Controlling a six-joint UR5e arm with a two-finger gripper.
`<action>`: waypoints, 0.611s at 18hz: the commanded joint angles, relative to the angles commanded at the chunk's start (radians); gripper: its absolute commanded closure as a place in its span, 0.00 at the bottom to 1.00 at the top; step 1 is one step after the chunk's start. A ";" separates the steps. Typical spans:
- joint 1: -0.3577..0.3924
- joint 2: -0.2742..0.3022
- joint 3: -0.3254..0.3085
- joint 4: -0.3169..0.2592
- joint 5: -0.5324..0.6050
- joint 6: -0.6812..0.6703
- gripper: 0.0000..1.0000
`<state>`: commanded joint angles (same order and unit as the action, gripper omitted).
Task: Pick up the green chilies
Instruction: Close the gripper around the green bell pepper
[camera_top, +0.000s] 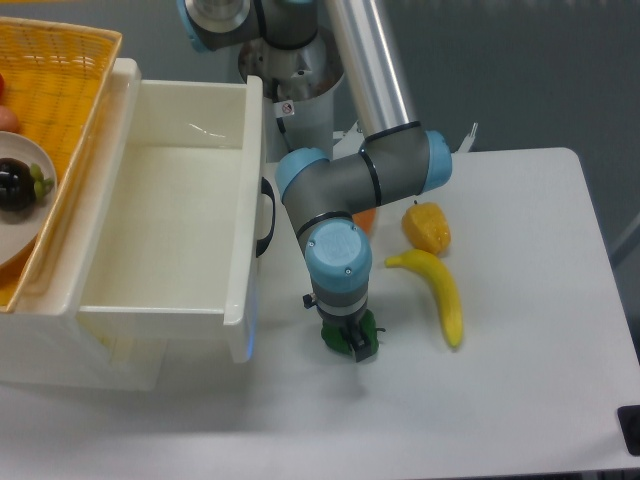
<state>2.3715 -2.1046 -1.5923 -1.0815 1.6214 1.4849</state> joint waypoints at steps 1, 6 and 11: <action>0.000 0.000 0.000 0.000 0.000 0.003 0.00; 0.005 -0.003 -0.005 0.000 0.002 0.011 0.00; 0.005 -0.005 -0.018 0.011 0.006 0.011 0.00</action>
<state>2.3761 -2.1092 -1.6107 -1.0707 1.6276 1.4956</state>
